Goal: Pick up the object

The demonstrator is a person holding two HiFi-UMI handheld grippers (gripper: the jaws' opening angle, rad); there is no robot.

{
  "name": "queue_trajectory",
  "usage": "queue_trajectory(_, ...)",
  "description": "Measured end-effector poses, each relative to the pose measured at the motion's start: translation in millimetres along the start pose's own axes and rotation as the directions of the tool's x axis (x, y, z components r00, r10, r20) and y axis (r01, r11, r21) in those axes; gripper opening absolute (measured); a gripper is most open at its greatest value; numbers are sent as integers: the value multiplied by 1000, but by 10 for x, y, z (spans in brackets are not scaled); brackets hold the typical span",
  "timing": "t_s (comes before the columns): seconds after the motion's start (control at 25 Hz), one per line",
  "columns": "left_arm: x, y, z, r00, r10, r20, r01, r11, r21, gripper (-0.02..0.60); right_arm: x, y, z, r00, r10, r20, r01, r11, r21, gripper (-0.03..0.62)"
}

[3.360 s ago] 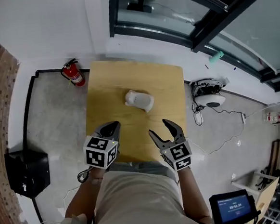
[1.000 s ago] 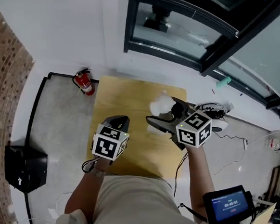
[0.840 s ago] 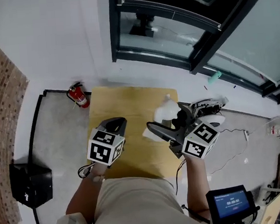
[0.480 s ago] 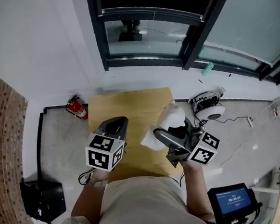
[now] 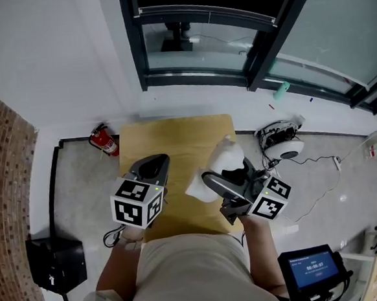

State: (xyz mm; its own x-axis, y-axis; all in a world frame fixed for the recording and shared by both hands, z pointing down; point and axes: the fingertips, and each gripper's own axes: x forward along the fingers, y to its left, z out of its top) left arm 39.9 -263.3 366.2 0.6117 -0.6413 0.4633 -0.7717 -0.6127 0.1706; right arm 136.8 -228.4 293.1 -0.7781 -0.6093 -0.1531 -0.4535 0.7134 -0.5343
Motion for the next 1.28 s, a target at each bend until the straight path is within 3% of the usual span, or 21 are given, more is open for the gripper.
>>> queue_trajectory(0.84,-66,-28,-29,1000,13,10,-13,1000,-14,3,21,43,-53,1000,27,9,-27,999,36,462)
queue_trajectory(1.28,59,-330,109,998,-58,25,57,998,21,3,205,64,-356,998,39,-44,-35,995,93,462)
